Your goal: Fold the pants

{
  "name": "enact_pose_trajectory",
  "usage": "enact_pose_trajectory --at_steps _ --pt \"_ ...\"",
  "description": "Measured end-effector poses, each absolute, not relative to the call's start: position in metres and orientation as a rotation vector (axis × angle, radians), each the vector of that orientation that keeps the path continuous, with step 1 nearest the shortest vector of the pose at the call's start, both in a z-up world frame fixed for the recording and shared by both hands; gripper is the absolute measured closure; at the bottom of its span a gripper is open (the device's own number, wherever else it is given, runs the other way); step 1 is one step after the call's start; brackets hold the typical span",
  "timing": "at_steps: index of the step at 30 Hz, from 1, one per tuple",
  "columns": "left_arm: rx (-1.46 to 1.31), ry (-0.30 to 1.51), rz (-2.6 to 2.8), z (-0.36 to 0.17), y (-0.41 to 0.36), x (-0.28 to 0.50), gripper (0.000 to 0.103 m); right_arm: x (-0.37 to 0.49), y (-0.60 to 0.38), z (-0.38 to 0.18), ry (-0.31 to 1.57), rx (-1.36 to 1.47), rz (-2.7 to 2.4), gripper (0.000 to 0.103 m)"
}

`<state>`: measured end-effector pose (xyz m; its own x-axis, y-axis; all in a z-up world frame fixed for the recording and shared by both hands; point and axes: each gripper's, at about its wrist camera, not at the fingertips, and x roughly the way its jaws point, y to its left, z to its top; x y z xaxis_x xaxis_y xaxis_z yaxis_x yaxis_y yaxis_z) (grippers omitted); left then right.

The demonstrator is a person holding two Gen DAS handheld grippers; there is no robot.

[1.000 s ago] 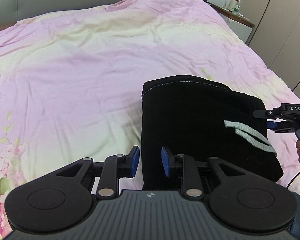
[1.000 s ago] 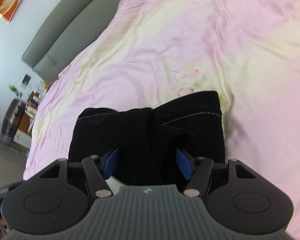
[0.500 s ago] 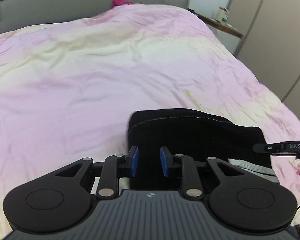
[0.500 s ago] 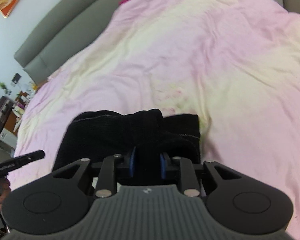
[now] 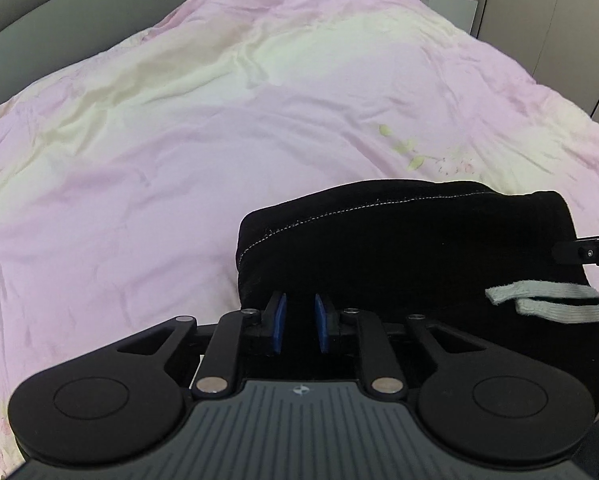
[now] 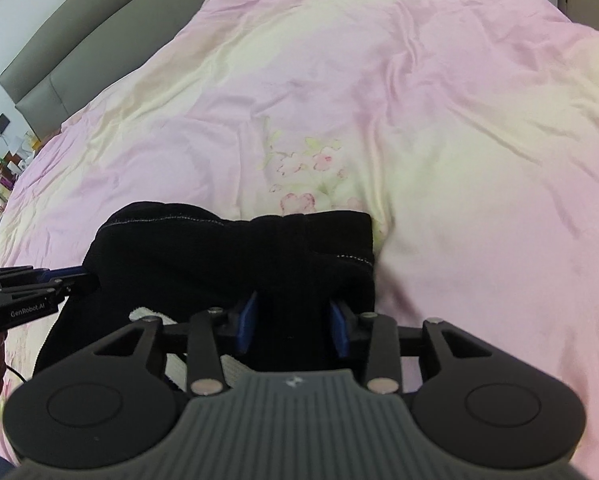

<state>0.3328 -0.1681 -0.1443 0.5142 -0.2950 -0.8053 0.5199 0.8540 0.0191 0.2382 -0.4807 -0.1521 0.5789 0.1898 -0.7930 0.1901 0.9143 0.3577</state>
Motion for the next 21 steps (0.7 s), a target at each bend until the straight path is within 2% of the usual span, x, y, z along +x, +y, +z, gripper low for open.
enact_pose_trajectory --at_steps 5,9,12,15,18,21 --pt "0.258 0.849 -0.571 -0.124 -0.151 0.275 0.082 0.189 -0.467 -0.116 0.908 0.344 -0.011 0.067" --pt "0.311 0.883 -0.571 -0.14 -0.145 0.238 0.082 0.148 -0.44 -0.108 0.913 0.262 0.012 0.068" --pt "0.27 0.945 -0.548 -0.161 -0.139 0.232 0.082 0.135 -0.426 -0.125 0.973 0.226 -0.006 0.069" --pt "0.198 1.056 -0.523 -0.194 -0.131 0.244 0.082 0.136 -0.424 -0.152 1.036 0.21 -0.029 0.058" --pt "0.133 1.072 -0.521 -0.189 -0.122 0.248 0.082 0.137 -0.437 -0.169 1.069 0.303 -0.034 0.046" --pt "0.122 1.052 -0.563 -0.167 -0.114 0.247 0.081 0.131 -0.447 -0.164 1.062 0.36 -0.02 0.046"
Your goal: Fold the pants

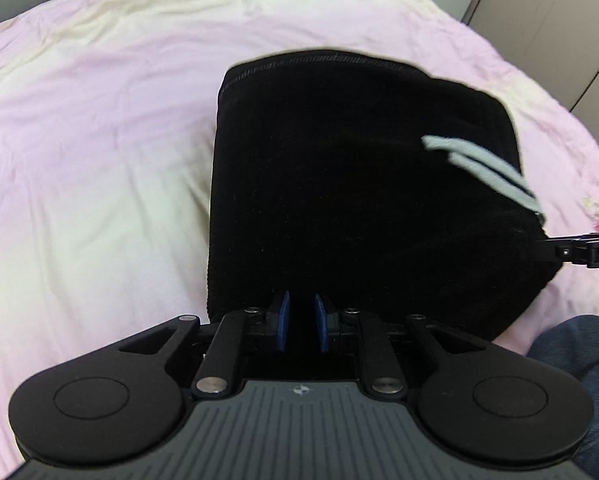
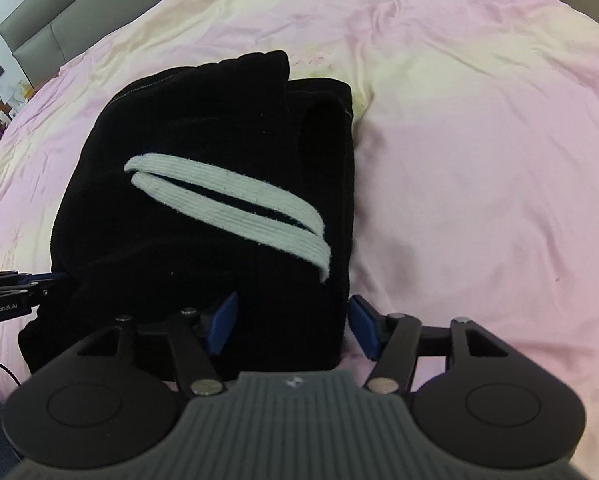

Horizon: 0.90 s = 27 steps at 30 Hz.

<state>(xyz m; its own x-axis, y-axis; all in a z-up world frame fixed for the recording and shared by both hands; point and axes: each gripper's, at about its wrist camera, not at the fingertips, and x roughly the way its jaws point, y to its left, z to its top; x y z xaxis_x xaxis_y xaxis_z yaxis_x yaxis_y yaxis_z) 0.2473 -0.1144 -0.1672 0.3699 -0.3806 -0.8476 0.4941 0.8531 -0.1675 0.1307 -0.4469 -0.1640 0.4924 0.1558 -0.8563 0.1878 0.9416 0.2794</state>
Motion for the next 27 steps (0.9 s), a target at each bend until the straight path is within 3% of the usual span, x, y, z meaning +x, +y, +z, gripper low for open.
enact_pose_trajectory --at_steps 1,3,6,11,14,27 --pt "0.119 1.042 -0.57 -0.159 -0.111 0.248 0.078 0.129 -0.448 -0.159 1.052 0.358 -0.007 0.046" --pt "0.114 1.014 -0.572 -0.144 -0.105 0.253 0.062 0.125 -0.45 -0.148 1.038 0.355 0.012 0.046" --pt "0.126 0.976 -0.556 -0.125 -0.102 0.265 0.042 0.126 -0.456 -0.132 1.009 0.364 0.04 0.037" --pt "0.151 0.961 -0.529 -0.111 -0.108 0.301 0.025 0.149 -0.469 -0.117 0.98 0.364 0.055 0.027" --pt "0.139 0.986 -0.522 -0.115 -0.111 0.321 0.024 0.164 -0.479 -0.12 0.977 0.384 0.065 0.022" --pt "-0.019 1.141 -0.571 -0.17 -0.107 0.363 0.018 0.213 -0.5 -0.178 1.034 0.583 0.151 0.022"
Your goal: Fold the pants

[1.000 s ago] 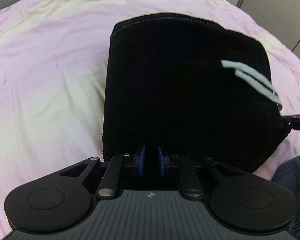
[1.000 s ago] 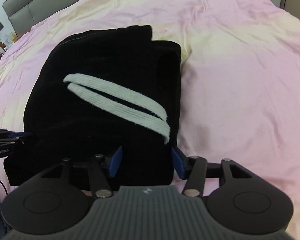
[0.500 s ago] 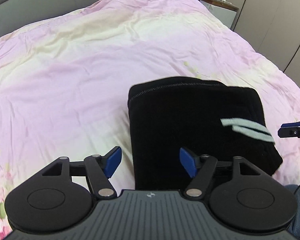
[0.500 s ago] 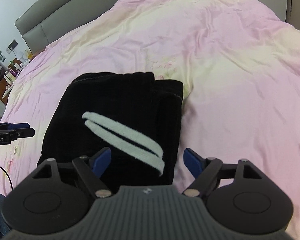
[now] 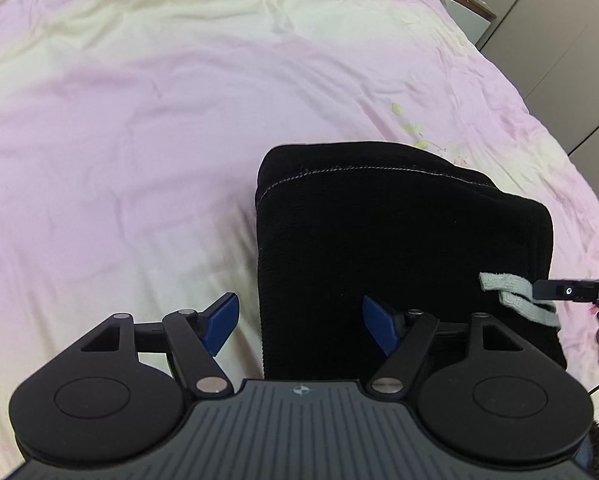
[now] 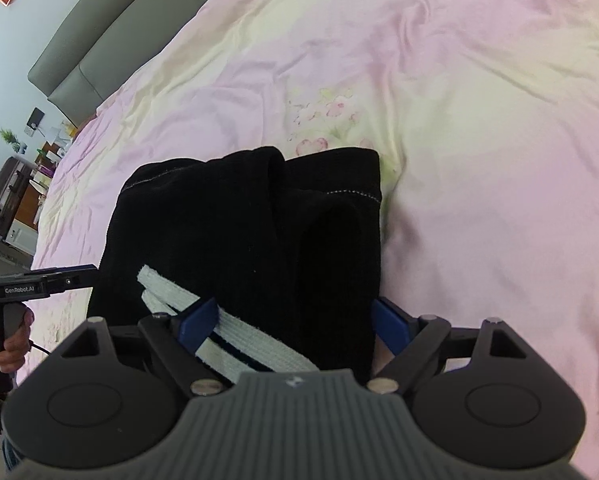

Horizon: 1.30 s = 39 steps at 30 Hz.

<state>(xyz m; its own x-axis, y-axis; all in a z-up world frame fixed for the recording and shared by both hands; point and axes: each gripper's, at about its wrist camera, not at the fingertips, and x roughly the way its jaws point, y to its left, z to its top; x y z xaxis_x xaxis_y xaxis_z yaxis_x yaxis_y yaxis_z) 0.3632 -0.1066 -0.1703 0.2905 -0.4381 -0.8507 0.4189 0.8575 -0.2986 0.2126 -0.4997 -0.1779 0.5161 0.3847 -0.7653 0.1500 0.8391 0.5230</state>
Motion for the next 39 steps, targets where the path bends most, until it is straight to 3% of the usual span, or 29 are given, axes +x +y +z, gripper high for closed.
enact_pose_trajectory --at_steps 10,14,16,22,31,39 --pt "-0.393 1.291 -0.668 -0.231 -0.091 0.397 0.011 0.231 -0.519 -0.223 1.042 0.793 0.211 0.019" --pt "-0.429 1.299 -0.669 -0.233 -0.091 0.398 0.026 0.232 -0.523 -0.237 1.032 0.864 0.225 0.025" --pt "-0.389 1.283 -0.66 -0.222 -0.094 0.393 0.031 0.23 -0.521 -0.228 1.03 0.861 0.229 0.039" --pt "-0.348 1.232 -0.676 -0.186 -0.092 0.379 0.04 0.224 -0.506 -0.18 1.017 0.768 0.232 0.054" --pt "-0.329 1.101 -0.665 -0.096 -0.033 0.351 0.041 0.214 -0.459 -0.083 0.94 0.641 0.311 0.056" --pt "-0.25 1.013 -0.479 0.004 0.089 0.331 0.041 0.247 -0.354 -0.022 0.907 0.639 0.486 0.056"
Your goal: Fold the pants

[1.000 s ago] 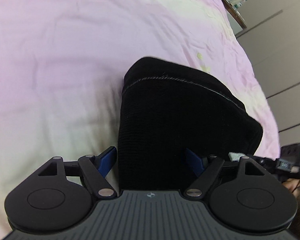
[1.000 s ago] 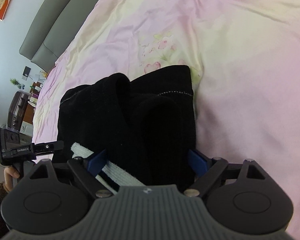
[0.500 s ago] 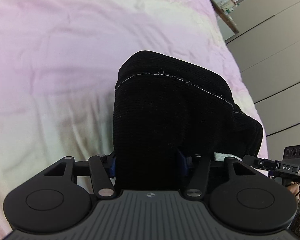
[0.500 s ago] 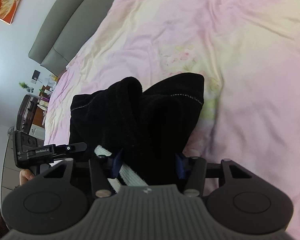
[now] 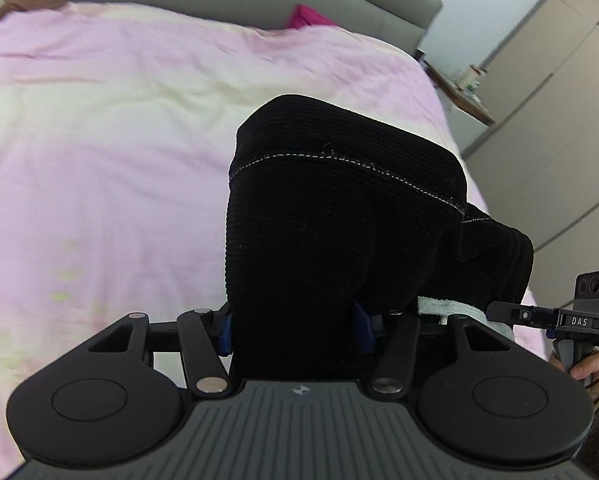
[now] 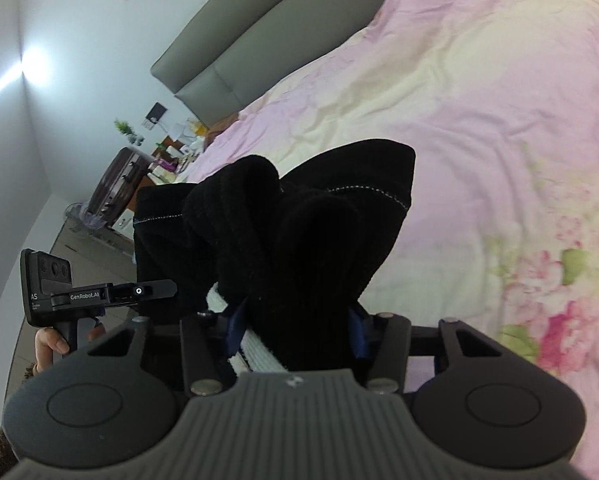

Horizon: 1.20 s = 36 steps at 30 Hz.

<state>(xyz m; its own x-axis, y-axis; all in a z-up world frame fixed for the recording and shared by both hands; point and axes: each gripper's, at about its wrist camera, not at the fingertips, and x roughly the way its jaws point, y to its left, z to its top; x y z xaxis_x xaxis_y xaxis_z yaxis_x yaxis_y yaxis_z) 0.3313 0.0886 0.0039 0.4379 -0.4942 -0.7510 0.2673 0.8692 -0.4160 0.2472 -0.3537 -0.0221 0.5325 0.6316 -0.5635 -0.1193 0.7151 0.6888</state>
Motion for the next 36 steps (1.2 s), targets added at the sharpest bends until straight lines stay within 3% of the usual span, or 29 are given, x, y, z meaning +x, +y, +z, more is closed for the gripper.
enact_pose_trajectory --at_steps 6,16,28,32,36 --pt "-0.219 1.01 -0.324 0.02 0.172 0.321 0.041 0.288 -0.242 -0.016 0.961 0.612 0.623 0.056" --pt "-0.329 1.096 -0.212 -0.059 0.277 0.344 0.04 0.351 -0.107 -0.076 1.122 0.548 0.691 0.056" --pt "-0.347 1.216 -0.159 -0.155 0.305 0.386 0.04 0.407 -0.068 -0.166 1.29 0.525 0.592 0.056" --pt "-0.344 1.225 -0.142 -0.161 0.307 0.387 0.035 0.415 -0.061 -0.175 1.311 0.484 0.564 0.054" --pt "-0.288 1.205 -0.12 -0.149 0.306 0.379 0.03 0.418 -0.057 -0.172 1.316 0.447 0.531 0.046"
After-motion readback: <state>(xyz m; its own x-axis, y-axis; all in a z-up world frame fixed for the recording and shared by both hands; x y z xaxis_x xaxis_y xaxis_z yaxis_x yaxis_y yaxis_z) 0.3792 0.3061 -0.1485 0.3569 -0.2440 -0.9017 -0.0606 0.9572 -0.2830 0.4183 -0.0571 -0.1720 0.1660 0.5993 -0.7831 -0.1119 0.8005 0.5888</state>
